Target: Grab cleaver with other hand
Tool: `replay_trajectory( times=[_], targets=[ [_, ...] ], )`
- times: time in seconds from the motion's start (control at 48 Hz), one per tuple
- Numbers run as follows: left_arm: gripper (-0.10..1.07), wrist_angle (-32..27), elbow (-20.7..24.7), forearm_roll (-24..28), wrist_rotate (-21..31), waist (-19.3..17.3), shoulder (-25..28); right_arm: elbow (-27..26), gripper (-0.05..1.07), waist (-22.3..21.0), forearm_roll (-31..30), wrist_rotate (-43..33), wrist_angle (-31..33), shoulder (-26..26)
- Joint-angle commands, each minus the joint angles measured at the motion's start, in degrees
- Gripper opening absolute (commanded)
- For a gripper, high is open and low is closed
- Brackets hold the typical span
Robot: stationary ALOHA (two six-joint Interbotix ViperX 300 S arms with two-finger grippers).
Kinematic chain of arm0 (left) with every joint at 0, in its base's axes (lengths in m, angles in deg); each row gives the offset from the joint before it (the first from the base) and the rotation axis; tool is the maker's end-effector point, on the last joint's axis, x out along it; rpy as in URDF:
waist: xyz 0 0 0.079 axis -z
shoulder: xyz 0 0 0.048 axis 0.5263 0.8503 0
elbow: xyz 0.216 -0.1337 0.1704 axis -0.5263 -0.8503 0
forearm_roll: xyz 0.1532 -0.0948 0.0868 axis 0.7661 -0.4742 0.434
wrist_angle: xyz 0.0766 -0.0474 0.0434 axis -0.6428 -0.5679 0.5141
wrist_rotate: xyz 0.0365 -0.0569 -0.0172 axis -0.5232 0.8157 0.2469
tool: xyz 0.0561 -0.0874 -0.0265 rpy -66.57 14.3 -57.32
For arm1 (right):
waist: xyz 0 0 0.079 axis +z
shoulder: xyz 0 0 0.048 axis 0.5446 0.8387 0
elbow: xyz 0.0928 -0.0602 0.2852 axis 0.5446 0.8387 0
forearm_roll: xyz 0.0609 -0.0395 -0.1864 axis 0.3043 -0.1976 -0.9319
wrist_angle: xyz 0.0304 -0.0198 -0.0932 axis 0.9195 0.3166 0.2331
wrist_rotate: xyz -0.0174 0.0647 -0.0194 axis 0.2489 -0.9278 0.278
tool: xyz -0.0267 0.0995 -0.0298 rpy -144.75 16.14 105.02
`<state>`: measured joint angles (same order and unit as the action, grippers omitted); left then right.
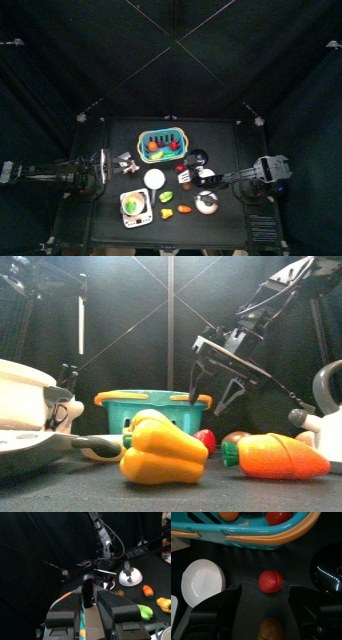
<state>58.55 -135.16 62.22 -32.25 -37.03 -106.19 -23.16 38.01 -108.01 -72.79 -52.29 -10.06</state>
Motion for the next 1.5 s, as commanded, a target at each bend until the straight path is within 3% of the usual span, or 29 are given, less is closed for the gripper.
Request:
replay_trajectory(
  times=[0.0, 0.167, 0.312, 0.521, 0.792, 0.958, 1.042, 1.188, 1.479],
  targets=[
    [0.62, 6.33, -0.53, -0.09, 0.09, 0.18, 1.05, -0.53, 0.96, 0.18, -4.57, -0.09, -2.64, -3.43],
    [0.62, 24.61, -3.60, 0.00, 0.00, -0.18, 7.73, -0.79, 0.96, -0.62, -17.40, -0.88, -12.57, -6.94],
    [0.62, 36.39, -2.11, 1.76, -0.35, -0.79, 15.47, -0.88, 0.96, -2.99, -24.08, -1.05, -18.90, -9.67],
    [0.62, 42.54, 1.58, 2.99, -5.80, -0.97, 22.41, -1.58, 0.95, -6.59, -27.25, -0.97, -26.46, -15.91],
    [0.62, 51.42, 3.34, 2.64, -13.89, -1.41, 25.49, 1.05, 0.95, -9.49, -28.56, -0.97, -29.88, -23.91],
    [0.62, 53.17, 6.77, 1.85, -16.88, -2.02, 31.29, -0.97, 0.95, -10.02, -29.97, -0.18, -36.30, -23.12],
    [0.62, 55.90, 8.26, 1.93, -17.31, -2.37, 33.75, -1.14, 0.95, -10.02, -34.45, -0.26, -38.50, -21.88],
    [0.62, 65.04, 10.11, 4.13, -17.84, -2.90, 38.14, -2.37, 0.95, -10.37, -39.81, -0.26, -41.84, -22.41],
    [0.60, 79.63, 14.77, 6.59, -20.21, -5.71, 50.45, -2.02, 0.95, -10.37, -41.48, -0.09, -44.56, -26.54]
  ],
)
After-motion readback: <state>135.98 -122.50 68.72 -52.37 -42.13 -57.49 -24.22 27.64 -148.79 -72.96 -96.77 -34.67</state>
